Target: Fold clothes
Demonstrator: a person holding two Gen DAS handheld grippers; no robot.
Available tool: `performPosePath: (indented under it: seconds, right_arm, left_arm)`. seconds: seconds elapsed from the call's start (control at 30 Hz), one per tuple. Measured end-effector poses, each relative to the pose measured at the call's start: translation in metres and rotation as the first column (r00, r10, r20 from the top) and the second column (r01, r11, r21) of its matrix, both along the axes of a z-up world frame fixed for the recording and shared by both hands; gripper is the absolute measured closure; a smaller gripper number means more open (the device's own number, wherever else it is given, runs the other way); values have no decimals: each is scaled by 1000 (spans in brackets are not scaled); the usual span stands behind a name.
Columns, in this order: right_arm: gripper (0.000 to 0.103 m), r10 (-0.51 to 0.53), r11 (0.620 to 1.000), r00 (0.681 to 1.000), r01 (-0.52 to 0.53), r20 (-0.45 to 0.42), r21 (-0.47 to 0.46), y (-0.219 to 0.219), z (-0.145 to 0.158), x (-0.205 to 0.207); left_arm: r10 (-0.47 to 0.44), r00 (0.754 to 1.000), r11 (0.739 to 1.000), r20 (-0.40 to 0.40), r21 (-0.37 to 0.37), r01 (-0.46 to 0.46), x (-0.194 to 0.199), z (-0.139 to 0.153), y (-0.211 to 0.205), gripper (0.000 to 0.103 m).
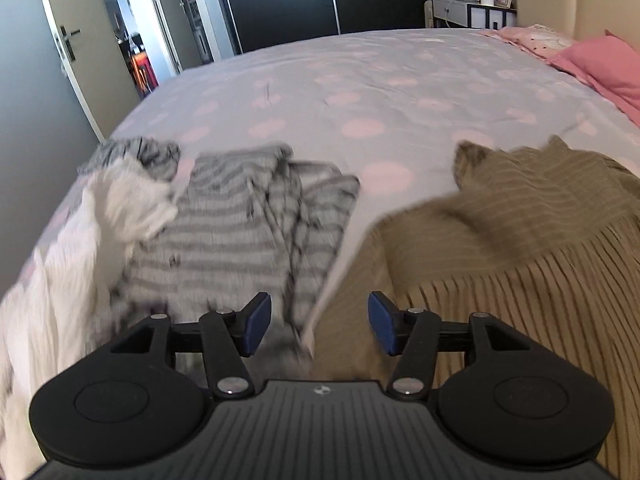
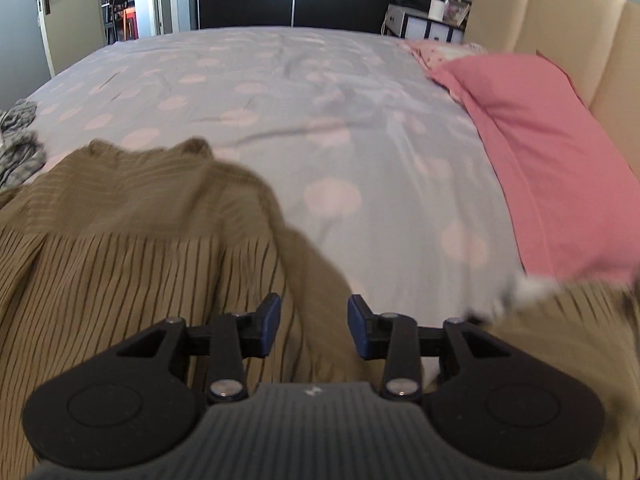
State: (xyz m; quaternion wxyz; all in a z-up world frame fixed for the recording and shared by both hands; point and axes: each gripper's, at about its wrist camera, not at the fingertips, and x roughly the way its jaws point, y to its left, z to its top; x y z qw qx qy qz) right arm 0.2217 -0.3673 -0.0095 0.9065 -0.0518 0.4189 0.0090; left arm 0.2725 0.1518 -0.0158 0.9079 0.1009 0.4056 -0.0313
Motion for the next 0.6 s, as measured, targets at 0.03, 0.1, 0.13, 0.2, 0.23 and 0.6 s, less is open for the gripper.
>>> performPosePath:
  seconds: [0.03, 0.1, 0.13, 0.2, 0.23, 0.6]
  right_arm:
    - [60, 1, 1000, 1000, -1, -5, -9, -2, 1, -10]
    - [60, 3, 1000, 1000, -3, -15, -29, -9, 4, -26]
    - [60, -6, 999, 1000, 5, -21, -33, -14, 5, -32]
    - [61, -27, 999, 999, 26, -33, -48, -24, 1, -42]
    - [62, -40, 998, 998, 38, -38, -49, -29, -2, -46]
    - [73, -9, 997, 1000, 8, -10, -71, -27, -26, -11]
  left_arm:
    - [-2, 1000, 1000, 0, -3, 2, -6, -2, -1, 48]
    - [0, 1000, 1000, -1, -6, 0, -15, -6, -2, 48]
    - [9, 1000, 1000, -4, -6, -9, -15, -10, -3, 49]
    - [25, 1000, 1000, -12, -11, -25, -13, -19, -3, 64]
    - [35, 999, 999, -18, 0, -35, -11, -23, -2, 86]
    - [210, 975, 977, 75, 22, -212, 7, 39, 48, 103]
